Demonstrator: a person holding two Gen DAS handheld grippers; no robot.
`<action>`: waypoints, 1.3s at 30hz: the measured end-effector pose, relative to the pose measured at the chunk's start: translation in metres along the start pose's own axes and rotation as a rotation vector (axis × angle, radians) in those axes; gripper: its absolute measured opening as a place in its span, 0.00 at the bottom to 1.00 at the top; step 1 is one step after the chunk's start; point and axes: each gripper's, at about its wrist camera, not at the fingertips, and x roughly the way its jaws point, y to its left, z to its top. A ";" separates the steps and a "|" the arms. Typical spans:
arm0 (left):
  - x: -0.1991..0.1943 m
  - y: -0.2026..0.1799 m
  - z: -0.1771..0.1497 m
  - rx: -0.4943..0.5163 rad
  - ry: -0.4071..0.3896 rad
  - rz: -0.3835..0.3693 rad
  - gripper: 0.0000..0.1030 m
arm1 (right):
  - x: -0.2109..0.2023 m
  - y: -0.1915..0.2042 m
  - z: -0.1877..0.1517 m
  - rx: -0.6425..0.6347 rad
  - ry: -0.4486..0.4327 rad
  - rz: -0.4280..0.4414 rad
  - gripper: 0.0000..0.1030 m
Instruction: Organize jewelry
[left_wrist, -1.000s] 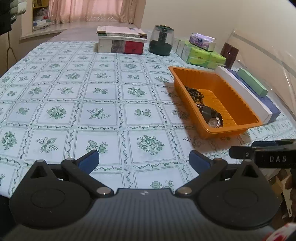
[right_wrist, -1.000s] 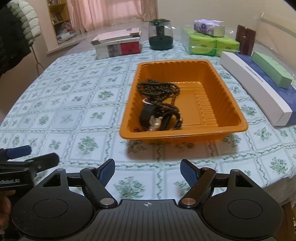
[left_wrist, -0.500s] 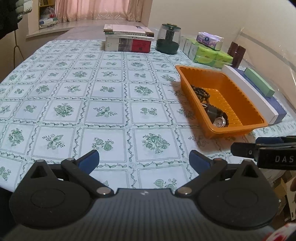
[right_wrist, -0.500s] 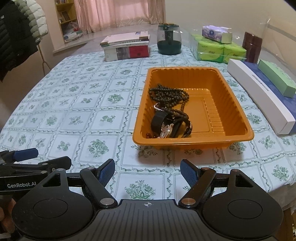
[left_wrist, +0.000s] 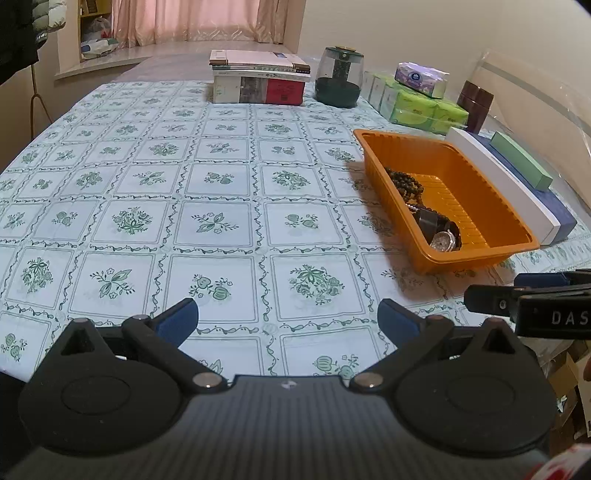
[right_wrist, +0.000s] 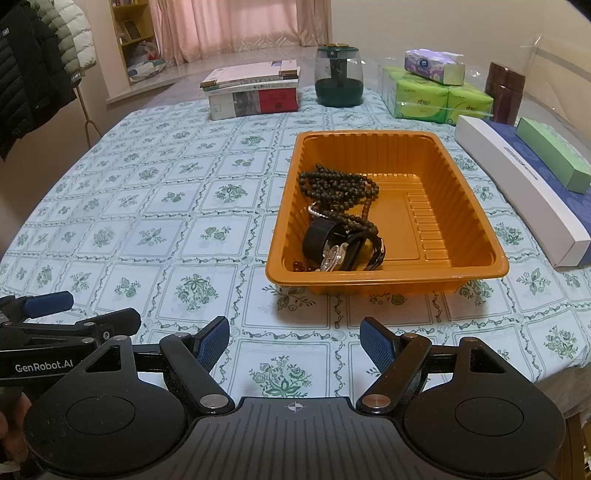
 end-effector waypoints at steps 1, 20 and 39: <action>0.000 0.000 0.000 0.001 0.001 -0.001 0.99 | 0.000 0.000 0.000 0.001 0.001 0.000 0.75; 0.000 0.000 -0.001 0.002 0.000 -0.005 0.99 | 0.002 0.001 -0.003 -0.001 0.006 0.004 0.75; -0.001 0.000 -0.001 0.004 0.000 -0.004 1.00 | 0.003 0.000 -0.004 0.001 0.004 0.005 0.75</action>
